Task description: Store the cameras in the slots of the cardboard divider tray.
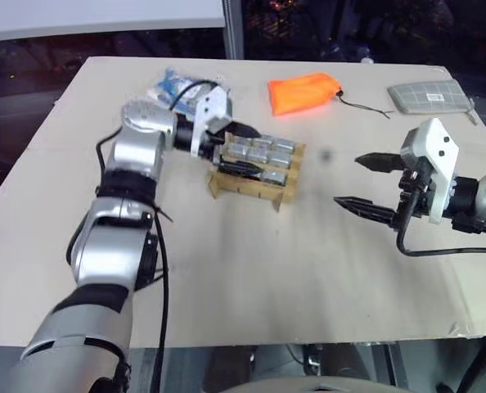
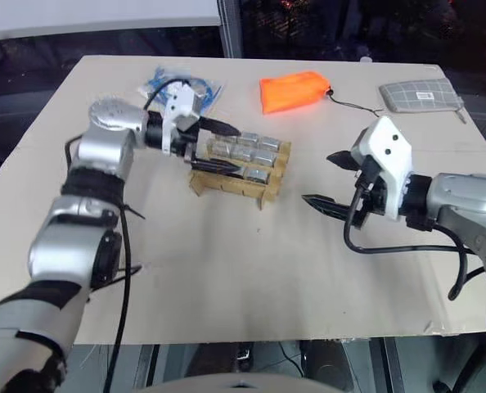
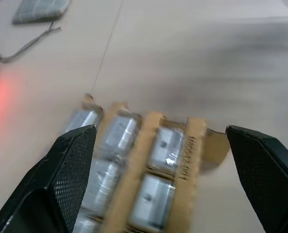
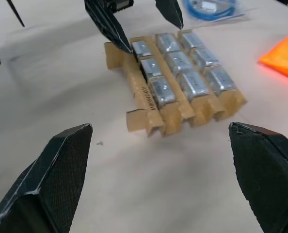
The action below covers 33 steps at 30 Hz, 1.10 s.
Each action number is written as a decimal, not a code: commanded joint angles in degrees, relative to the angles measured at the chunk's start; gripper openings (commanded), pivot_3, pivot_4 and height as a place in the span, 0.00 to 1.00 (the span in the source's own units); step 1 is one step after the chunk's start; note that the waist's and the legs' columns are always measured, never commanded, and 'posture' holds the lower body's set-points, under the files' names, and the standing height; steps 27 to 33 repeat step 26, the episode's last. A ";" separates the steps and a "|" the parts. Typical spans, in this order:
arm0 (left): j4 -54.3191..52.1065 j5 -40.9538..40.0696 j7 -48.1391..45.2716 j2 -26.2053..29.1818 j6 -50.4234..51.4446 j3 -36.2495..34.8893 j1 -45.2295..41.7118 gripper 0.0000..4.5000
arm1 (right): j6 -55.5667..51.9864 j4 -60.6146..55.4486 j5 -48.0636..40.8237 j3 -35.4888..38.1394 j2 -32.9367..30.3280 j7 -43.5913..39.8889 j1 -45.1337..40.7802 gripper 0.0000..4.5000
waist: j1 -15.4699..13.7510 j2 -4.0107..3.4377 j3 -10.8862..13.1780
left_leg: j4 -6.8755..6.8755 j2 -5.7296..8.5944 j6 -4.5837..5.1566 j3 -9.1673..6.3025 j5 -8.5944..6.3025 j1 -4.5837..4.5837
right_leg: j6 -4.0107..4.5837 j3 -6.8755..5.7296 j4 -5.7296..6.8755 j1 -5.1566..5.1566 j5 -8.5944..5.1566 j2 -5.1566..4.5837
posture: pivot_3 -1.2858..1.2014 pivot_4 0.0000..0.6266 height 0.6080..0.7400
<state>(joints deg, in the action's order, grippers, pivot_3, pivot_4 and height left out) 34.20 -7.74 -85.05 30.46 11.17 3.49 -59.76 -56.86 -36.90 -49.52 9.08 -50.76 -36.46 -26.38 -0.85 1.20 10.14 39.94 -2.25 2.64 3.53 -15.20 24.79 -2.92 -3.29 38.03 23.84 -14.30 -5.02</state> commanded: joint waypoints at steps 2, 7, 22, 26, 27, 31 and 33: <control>-16.26 -9.55 1.94 2.24 9.47 -6.12 7.83 0.98 | 2.88 -2.16 0.24 1.39 0.82 -0.33 2.94 1.00 | 0.18 -0.01 -0.01 | 0.05 0.00 0.02 -0.01 -0.01 -0.01 | -0.03 0.02 -0.02 -0.04 0.02 0.00 | 0.52 0.24 1.00; -39.56 -19.11 9.39 6.61 21.71 -14.55 28.19 0.98 | 11.65 -3.39 5.66 4.58 5.78 0.79 18.45 1.00 | 0.69 -0.03 -0.02 | -0.02 -0.11 0.01 -0.10 -0.01 -0.10 | -0.03 0.04 -0.02 -0.08 0.02 0.01 | 0.52 0.24 1.00; -50.96 -10.85 30.86 -0.83 0.88 -22.16 72.70 0.98 | 46.33 14.96 21.67 6.93 16.24 -11.92 45.59 1.00 | 0.05 -0.21 -0.24 | 0.02 -0.32 0.10 0.03 -0.09 -1.53 | 0.10 0.19 -0.04 -1.21 -0.04 -0.05 | 0.52 0.24 1.00; -50.52 -10.06 31.98 -1.27 -2.97 -20.42 74.25 0.98 | 50.17 18.32 21.79 6.31 17.05 -14.23 44.87 1.00 | 0.04 -0.34 -0.33 | -0.02 -0.40 0.11 0.09 -0.09 -1.54 | 0.32 0.24 -0.05 -1.18 0.07 0.02 | 0.52 0.24 1.00; -50.52 -10.06 31.98 -1.27 -2.97 -20.42 74.25 0.98 | 50.17 18.32 21.79 6.31 17.05 -14.23 44.87 1.00 | 0.04 -0.34 -0.33 | -0.02 -0.40 0.11 0.09 -0.09 -1.54 | 0.32 0.24 -0.05 -1.18 0.07 0.02 | 0.52 0.24 1.00; -50.52 -10.06 31.98 -1.27 -2.97 -20.42 74.25 0.98 | 50.17 18.32 21.79 6.31 17.05 -14.23 44.87 1.00 | 0.04 -0.34 -0.33 | -0.02 -0.40 0.11 0.09 -0.09 -1.54 | 0.32 0.24 -0.05 -1.18 0.07 0.02 | 0.52 0.24 1.00; -50.52 -10.06 31.98 -1.27 -2.97 -20.42 74.25 0.98 | 50.17 18.32 21.79 6.31 17.05 -14.23 44.87 1.00 | 0.04 -0.34 -0.33 | -0.02 -0.40 0.11 0.09 -0.09 -1.54 | 0.32 0.24 -0.05 -1.18 0.07 0.02 | 0.52 0.24 1.00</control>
